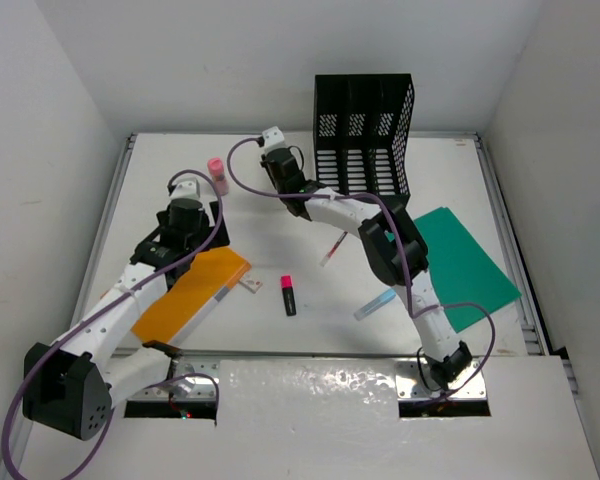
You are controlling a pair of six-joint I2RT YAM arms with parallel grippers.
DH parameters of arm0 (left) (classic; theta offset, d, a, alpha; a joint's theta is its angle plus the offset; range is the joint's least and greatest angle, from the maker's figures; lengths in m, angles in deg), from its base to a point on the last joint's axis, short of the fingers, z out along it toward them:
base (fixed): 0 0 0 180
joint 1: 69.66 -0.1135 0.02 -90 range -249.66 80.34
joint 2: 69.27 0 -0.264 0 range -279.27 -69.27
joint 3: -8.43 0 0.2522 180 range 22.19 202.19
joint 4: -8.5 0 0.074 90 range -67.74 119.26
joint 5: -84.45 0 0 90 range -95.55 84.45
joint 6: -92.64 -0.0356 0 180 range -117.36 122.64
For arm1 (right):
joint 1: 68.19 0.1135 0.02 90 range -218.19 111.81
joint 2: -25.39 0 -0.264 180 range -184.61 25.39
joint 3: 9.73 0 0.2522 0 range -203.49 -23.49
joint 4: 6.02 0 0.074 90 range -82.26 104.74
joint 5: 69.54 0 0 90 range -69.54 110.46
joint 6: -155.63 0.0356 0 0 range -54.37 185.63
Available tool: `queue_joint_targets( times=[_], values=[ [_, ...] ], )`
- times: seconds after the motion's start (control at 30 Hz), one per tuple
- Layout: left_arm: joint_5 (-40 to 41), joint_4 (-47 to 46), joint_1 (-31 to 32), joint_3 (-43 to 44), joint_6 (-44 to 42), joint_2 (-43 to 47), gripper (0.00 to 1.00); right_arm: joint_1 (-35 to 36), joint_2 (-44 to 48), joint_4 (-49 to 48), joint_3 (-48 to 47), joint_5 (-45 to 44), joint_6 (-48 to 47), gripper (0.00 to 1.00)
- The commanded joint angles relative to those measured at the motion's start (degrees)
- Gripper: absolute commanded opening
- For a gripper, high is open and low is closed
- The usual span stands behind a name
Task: Organize the desk
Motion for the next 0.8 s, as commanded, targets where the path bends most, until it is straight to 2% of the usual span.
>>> queue_joint_targets(
  times=[0.0,0.1,0.13,0.27,0.43,0.6,0.77],
  values=[
    [0.9,-0.7,0.6,-0.3,0.3,0.4,0.86,-0.2,0.5,-4.1,-1.3,-2.4,-0.5,0.00],
    [0.9,-0.9,0.6,-0.4,0.3,0.2,0.86,-0.3,-0.5,-3.0,-1.2,-3.1,-0.3,0.00],
    [1.0,-0.9,0.7,-0.3,0.3,0.2,0.86,-0.3,-0.5,-2.8,-0.9,-3.3,-0.1,0.04],
    [1.0,-1.0,0.7,-0.4,0.1,0.0,0.86,-0.5,0.1,-3.0,0.7,-4.0,-0.1,0.29],
    [1.2,-1.2,0.7,-0.4,0.0,-0.1,0.86,-0.8,1.6,-3.3,1.5,-4.1,-1.4,0.45],
    [1.4,-1.4,0.7,-0.4,-0.1,-0.3,0.86,-0.9,5.0,-3.6,2.5,-3.9,-2.8,0.52],
    [1.9,-1.3,0.8,-0.3,-0.3,-0.5,0.86,-0.9,14.5,-2.6,9.3,3.7,-2.9,0.59]
  ],
)
